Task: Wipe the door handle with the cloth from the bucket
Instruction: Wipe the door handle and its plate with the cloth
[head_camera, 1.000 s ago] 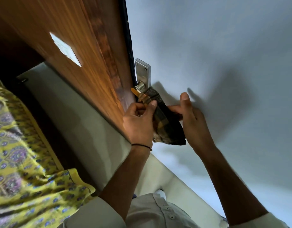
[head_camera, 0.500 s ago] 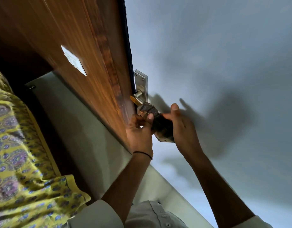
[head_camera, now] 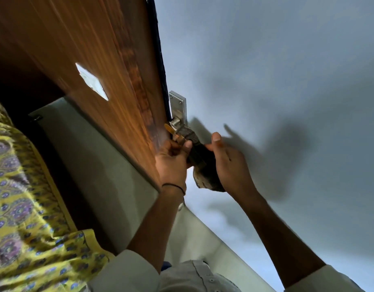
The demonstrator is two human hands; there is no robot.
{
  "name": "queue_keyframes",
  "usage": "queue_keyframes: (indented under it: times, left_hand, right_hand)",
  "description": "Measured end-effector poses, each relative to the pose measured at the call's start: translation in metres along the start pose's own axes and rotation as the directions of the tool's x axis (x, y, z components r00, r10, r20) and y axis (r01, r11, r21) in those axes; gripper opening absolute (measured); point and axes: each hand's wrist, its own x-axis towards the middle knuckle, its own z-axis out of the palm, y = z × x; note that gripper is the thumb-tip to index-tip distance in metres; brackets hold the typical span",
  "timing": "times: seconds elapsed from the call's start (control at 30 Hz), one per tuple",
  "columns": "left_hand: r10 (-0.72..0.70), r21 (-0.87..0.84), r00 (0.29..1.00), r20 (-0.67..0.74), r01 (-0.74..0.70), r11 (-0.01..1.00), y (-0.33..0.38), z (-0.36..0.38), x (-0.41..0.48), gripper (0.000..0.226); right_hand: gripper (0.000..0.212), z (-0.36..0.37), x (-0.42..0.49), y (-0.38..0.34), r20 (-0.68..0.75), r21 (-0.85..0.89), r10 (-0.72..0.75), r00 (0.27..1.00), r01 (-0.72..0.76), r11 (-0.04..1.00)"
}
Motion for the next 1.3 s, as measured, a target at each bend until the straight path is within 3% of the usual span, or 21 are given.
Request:
queue_keyframes:
  times: [0.17, 0.37, 0.5, 0.6, 0.8, 0.93, 1.0, 1.1, 1.23, 1.3]
  left_hand:
    - [0.035, 0.110, 0.994, -0.106, -0.023, 0.994, 0.017, -0.016, 0.049, 0.019]
    - [0.021, 0.104, 0.999, 0.033, -0.024, 0.994, 0.008, -0.002, 0.002, 0.025]
    - [0.040, 0.106, 0.994, -0.103, -0.029, 0.994, 0.022, -0.007, 0.036, 0.026]
    - [-0.028, 0.142, 0.992, -0.125, 0.046, 0.989, 0.036, -0.020, 0.065, 0.022]
    - [-0.116, 0.150, 0.986, 0.116, 0.098, 0.984, 0.034, -0.025, 0.051, 0.017]
    - [-0.155, 0.146, 0.975, 0.157, 0.133, 0.980, 0.049, -0.032, 0.082, 0.026]
    - [-0.109, 0.259, 0.986, 0.129, 0.072, 0.963, 0.051, -0.035, 0.093, 0.024]
    - [0.073, 0.466, 0.988, 0.134, -0.128, 0.876, 0.048, -0.035, 0.081, 0.022]
    - [0.297, 0.537, 0.908, 0.294, -0.414, 0.735, 0.040, -0.031, 0.060, 0.032]
    - [0.293, 0.584, 0.889, 0.353, -0.454, 0.673, 0.045, -0.027, 0.066, 0.033]
  right_hand:
    - [0.059, 0.000, -0.003, -0.003, 0.009, 0.019, 0.001, 1.000, -0.001, 1.000]
    - [0.064, 0.004, 0.001, -0.007, -0.051, -0.018, -0.006, 0.999, 0.006, 1.000]
    - [0.058, 0.003, 0.003, -0.010, -0.048, -0.017, 0.012, 0.999, -0.013, 1.000]
    - [0.057, 0.006, 0.001, -0.009, -0.074, -0.032, -0.004, 0.997, 0.001, 0.999]
    - [0.052, 0.016, 0.004, -0.015, -0.158, -0.134, -0.052, 0.986, 0.031, 0.990]
    - [0.050, 0.021, 0.002, -0.016, -0.214, -0.149, -0.015, 0.977, -0.018, 0.989]
    - [0.049, 0.025, 0.000, -0.017, -0.239, -0.135, 0.015, 0.971, -0.049, 0.990]
    - [0.048, 0.030, -0.002, -0.020, -0.283, -0.116, 0.044, 0.958, -0.080, 0.990]
    - [0.047, 0.036, -0.006, -0.021, -0.328, -0.096, 0.067, 0.942, -0.104, 0.990]
    - [0.047, 0.038, -0.007, -0.021, -0.340, -0.099, 0.069, 0.938, -0.109, 0.989]
